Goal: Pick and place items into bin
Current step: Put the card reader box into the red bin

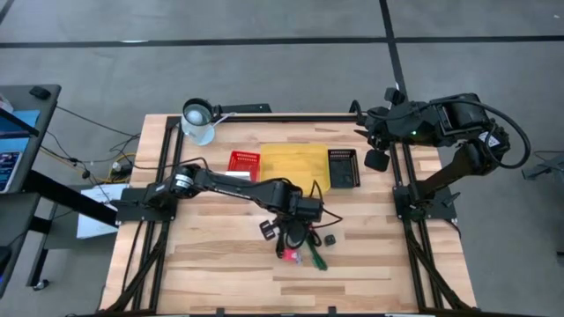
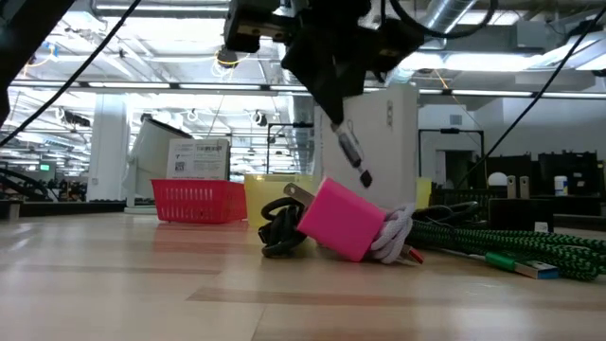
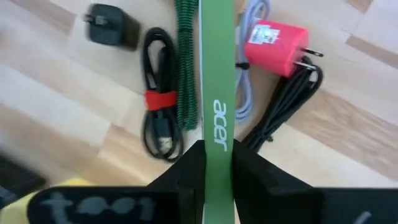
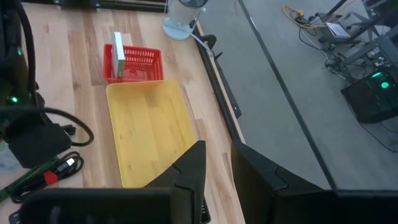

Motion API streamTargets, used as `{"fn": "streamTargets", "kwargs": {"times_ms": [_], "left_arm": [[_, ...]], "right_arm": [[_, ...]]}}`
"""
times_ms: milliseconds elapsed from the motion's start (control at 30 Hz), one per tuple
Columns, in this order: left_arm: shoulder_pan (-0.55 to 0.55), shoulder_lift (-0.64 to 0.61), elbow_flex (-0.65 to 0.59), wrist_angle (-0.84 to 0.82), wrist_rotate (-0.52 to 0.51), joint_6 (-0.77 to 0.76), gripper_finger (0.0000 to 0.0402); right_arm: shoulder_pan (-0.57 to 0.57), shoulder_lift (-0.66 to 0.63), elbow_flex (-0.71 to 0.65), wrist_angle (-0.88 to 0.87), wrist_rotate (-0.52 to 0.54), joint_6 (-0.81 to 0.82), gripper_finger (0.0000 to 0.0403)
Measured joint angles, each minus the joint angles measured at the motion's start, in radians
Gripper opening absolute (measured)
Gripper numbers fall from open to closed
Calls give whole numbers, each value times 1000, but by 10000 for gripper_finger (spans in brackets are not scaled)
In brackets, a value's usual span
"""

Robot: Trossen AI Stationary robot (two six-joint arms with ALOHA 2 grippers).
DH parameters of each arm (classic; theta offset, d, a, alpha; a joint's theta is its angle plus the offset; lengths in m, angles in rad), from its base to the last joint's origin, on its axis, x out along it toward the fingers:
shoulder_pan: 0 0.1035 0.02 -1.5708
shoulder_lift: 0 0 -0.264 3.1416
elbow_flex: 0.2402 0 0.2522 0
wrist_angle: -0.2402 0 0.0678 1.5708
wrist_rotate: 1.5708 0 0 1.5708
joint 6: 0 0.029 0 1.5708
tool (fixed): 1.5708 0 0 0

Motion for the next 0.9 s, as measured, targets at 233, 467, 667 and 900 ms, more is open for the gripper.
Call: {"fn": "streamTargets", "kwargs": {"times_ms": [233, 467, 667, 900], "left_arm": [[-1, -34, 0, -35, -138, -39, 45], [4, -43, 16, -166, -307, -121, 45], [14, -69, 48, -231, -372, -168, 45], [47, -158, 79, -322, -570, -210, 45]], "right_arm": [[-3, 0, 0, 0, 2, -17, 71], [-31, 0, 0, 0, 4, -25, 71], [-56, 0, 0, 0, 4, -26, 71], [-74, 0, 0, 0, 4, -26, 71]]}}
